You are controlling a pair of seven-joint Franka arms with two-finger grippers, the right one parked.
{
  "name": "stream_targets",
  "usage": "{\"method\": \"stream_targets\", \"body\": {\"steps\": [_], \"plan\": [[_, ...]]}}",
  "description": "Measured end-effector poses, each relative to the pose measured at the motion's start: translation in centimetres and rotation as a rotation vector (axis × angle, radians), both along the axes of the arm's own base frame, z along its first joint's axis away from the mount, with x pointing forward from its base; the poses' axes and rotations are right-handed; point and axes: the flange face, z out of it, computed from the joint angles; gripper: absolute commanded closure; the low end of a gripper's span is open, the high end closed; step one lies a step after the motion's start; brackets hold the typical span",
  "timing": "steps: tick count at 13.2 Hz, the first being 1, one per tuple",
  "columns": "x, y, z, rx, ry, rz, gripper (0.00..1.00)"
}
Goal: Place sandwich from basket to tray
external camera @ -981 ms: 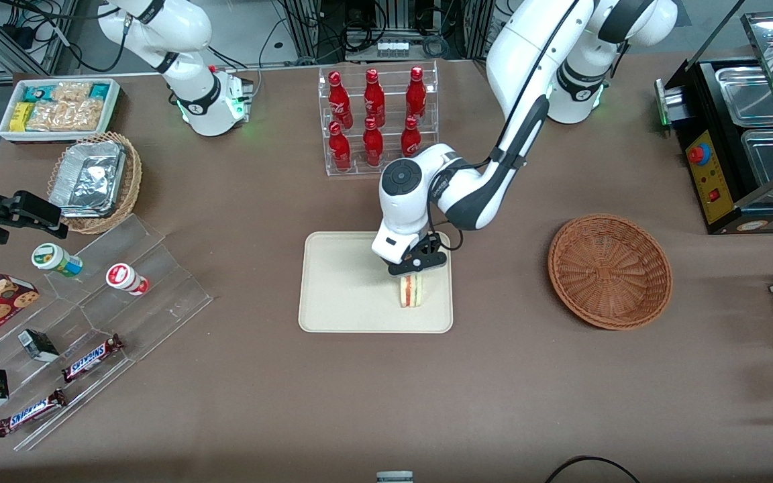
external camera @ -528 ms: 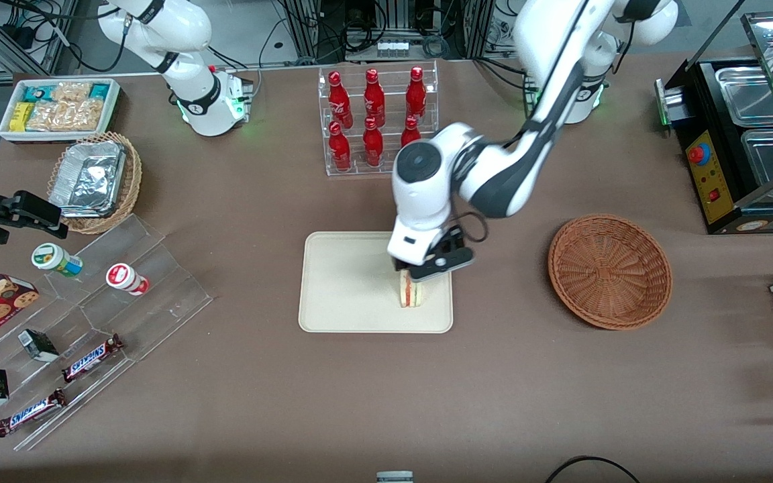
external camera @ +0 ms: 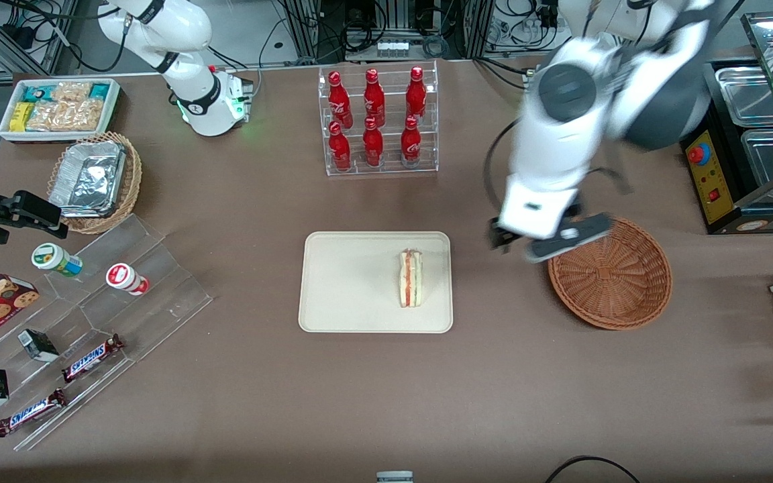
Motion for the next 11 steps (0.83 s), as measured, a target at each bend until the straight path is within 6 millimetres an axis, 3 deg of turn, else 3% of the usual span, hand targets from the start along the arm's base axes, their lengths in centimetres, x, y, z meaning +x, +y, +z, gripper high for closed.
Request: {"method": "stream_targets", "body": {"steps": [3, 7, 11], "plan": [[-0.6, 7.0, 4.2, -0.017, 0.035, -0.074, 0.00], [-0.7, 13.8, 5.6, -0.053, 0.088, -0.160, 0.00], [-1.6, 17.5, 6.7, -0.088, 0.125, -0.225, 0.00]]}}
